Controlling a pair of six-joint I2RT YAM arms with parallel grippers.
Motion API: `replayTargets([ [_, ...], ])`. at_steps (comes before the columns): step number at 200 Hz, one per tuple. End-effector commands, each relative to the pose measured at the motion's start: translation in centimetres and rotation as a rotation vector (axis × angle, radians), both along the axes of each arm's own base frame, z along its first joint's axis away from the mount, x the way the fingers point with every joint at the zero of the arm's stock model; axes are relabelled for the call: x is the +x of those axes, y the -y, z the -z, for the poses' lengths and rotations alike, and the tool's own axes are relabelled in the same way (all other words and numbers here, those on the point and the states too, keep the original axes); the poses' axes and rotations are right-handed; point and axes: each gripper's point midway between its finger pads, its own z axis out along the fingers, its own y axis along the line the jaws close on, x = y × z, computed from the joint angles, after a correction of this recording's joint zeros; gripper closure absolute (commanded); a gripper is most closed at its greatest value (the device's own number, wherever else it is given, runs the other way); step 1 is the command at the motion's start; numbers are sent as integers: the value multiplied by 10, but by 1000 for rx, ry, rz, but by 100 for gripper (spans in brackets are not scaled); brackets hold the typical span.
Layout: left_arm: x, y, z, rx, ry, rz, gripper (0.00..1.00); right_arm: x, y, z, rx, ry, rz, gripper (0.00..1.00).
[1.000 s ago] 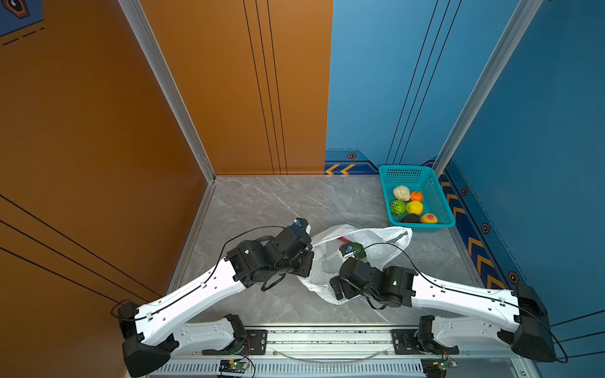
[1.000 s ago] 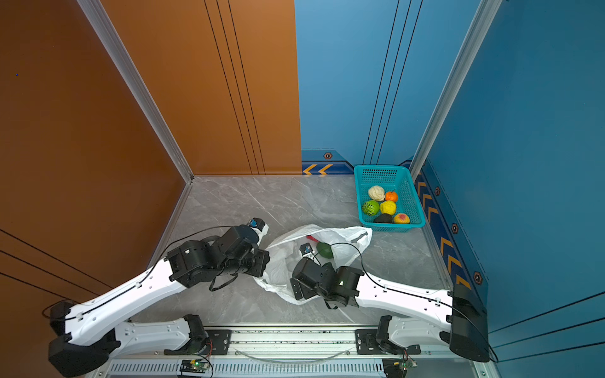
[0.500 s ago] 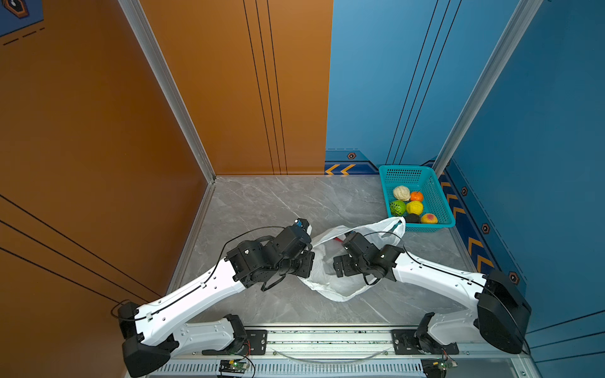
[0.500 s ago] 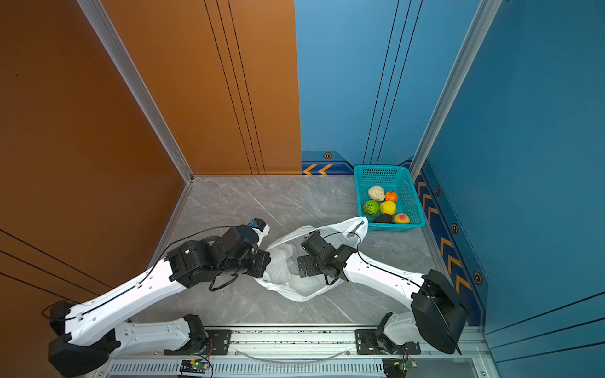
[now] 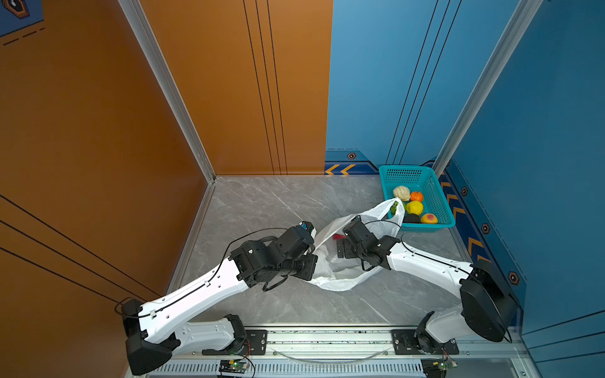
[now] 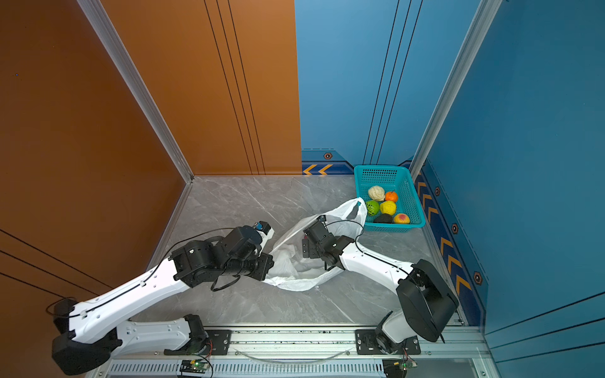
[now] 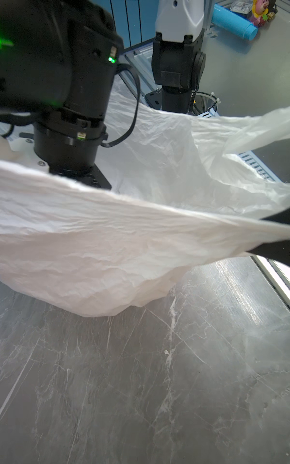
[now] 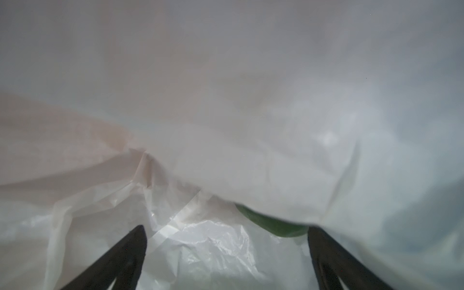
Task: Untie the knot of the plastic bag and take out the fruit
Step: Open the plastic bag at the center of the table.
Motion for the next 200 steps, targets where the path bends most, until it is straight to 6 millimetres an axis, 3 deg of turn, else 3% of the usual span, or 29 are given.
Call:
replayTargets([
  [1, -6, 4, 8, 13, -18, 40, 100, 9, 7, 2, -18, 36, 46, 0],
  [87, -24, 40, 22, 58, -22, 213, 100, 30, 21, 31, -110, 80, 166, 0],
  [117, -28, 39, 26, 69, -24, 218, 100, 32, 18, 45, -121, 42, 163, 0],
  [123, -28, 38, 27, 70, -25, 212, 100, 38, 29, 48, -121, 30, 195, 0],
  [142, -30, 36, 30, 74, -32, 213, 100, 39, 31, 60, -112, -8, 204, 0],
  [179, -31, 36, 38, 101, -34, 219, 100, 41, 21, 70, -83, -57, 168, 0],
  [200, -31, 35, 43, 116, -35, 222, 100, 39, 17, 69, -64, -54, 150, 9],
])
